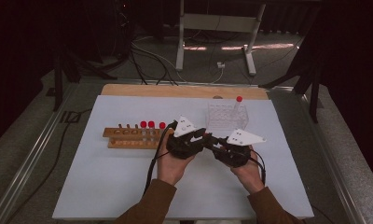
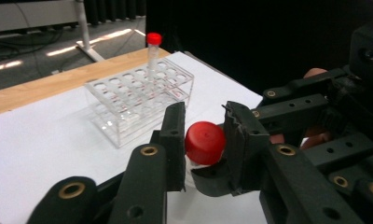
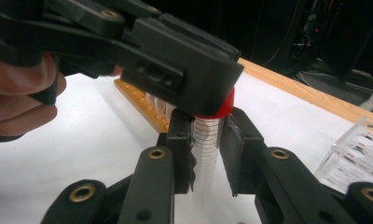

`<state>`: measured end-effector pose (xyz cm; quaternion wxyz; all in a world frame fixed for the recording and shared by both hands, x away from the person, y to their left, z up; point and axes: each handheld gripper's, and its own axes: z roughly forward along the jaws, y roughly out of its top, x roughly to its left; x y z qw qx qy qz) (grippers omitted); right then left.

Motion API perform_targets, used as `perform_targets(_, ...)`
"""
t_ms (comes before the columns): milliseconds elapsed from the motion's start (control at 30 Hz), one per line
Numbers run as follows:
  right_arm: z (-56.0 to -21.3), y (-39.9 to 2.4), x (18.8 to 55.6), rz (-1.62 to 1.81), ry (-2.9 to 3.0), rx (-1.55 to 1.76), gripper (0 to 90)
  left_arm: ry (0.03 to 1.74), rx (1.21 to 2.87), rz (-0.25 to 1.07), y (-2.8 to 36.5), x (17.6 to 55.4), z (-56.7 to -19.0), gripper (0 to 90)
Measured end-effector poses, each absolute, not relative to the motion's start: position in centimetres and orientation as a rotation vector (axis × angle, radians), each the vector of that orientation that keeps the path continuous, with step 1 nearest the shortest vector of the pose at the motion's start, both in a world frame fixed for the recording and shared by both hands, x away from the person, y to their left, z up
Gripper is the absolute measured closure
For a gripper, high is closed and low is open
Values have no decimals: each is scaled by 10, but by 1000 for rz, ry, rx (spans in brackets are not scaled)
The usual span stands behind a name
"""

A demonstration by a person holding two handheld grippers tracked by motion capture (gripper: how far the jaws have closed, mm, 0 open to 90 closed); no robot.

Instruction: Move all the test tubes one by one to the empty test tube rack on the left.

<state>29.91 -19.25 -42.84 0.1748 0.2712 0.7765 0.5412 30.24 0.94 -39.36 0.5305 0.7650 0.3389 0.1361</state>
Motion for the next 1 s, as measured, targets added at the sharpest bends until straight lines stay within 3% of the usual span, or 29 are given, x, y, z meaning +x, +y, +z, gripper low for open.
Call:
perform_targets(533,-428,-201,305,1593,2209,832,163,839,1775,331,25,305,-388,718)
perform_targets(800,-423,-216,306,1595,2175,875,37,854,1766,339,37,305,-385,719)
perform_targets(1000,-426,-229,307,1570,2156,922,1,868,1756,349,45,306,-383,718)
